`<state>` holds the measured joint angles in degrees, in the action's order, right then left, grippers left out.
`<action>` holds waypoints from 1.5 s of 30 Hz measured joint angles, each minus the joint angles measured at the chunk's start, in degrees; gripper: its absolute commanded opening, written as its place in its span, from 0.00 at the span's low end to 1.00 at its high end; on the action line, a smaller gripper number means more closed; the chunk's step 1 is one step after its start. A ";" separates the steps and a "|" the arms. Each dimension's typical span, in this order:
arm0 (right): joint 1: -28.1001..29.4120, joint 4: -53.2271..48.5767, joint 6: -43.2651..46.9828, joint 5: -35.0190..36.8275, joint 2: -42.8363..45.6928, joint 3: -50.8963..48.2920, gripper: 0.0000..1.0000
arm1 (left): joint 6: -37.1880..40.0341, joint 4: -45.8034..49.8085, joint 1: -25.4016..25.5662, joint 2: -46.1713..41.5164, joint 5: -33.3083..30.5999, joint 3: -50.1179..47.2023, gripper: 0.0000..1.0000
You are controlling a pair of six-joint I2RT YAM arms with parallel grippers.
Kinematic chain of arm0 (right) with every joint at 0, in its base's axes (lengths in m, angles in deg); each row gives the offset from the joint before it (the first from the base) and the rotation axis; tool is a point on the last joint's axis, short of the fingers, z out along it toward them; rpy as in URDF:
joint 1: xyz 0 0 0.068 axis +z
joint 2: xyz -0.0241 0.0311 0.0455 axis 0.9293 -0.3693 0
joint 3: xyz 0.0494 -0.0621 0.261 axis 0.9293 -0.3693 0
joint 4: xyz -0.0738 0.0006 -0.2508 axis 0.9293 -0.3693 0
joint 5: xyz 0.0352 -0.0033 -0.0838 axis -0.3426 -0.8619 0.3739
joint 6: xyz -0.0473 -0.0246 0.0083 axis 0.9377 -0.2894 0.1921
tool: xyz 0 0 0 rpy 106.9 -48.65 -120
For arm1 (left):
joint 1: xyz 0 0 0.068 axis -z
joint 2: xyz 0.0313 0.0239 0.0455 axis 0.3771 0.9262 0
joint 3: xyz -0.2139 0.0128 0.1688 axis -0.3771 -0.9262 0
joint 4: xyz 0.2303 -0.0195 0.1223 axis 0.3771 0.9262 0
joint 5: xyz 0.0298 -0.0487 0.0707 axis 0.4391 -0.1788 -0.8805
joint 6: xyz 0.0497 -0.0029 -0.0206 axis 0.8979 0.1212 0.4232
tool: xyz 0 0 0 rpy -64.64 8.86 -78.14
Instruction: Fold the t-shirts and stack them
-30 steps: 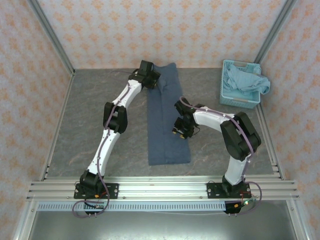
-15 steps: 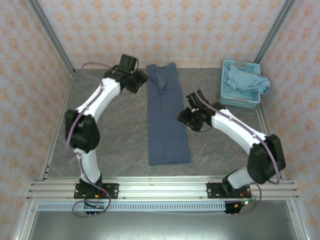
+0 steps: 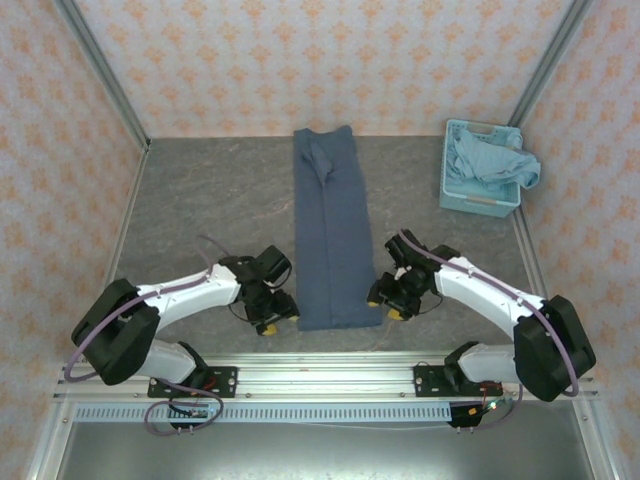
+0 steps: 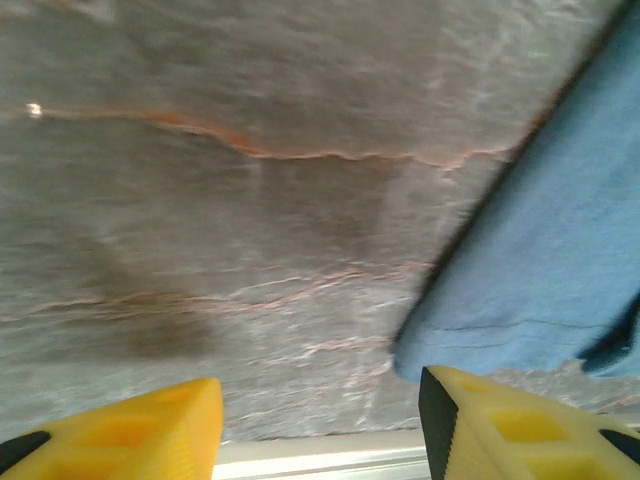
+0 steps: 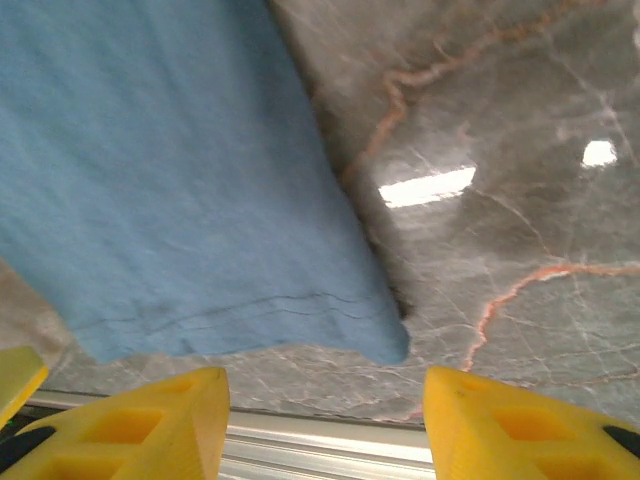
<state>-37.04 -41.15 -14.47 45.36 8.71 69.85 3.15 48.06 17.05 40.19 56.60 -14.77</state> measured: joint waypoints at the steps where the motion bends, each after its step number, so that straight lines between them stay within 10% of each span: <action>1: 0.07 0.07 0.02 -0.17 -0.02 -0.52 0.54 | -1.20 -1.62 0.98 0.20 0.00 -0.02 0.54; 15: 0.63 2.89 -0.39 -0.59 -0.42 -4.00 0.53 | -6.75 -4.98 6.01 7.58 -0.85 2.27 0.30; 26: 2.67 7.78 -1.95 -0.98 -6.29 -4.00 0.46 | -6.86 -1.51 6.21 10.58 -1.33 5.88 0.29; 45: 3.45 6.75 -3.08 -0.46 -9.90 -2.08 0.11 | -6.82 -3.39 7.52 13.22 -1.79 8.85 0.14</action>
<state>-33.58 -34.40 -17.56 44.90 -1.19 67.78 -3.67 44.67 24.57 53.41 54.80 -5.92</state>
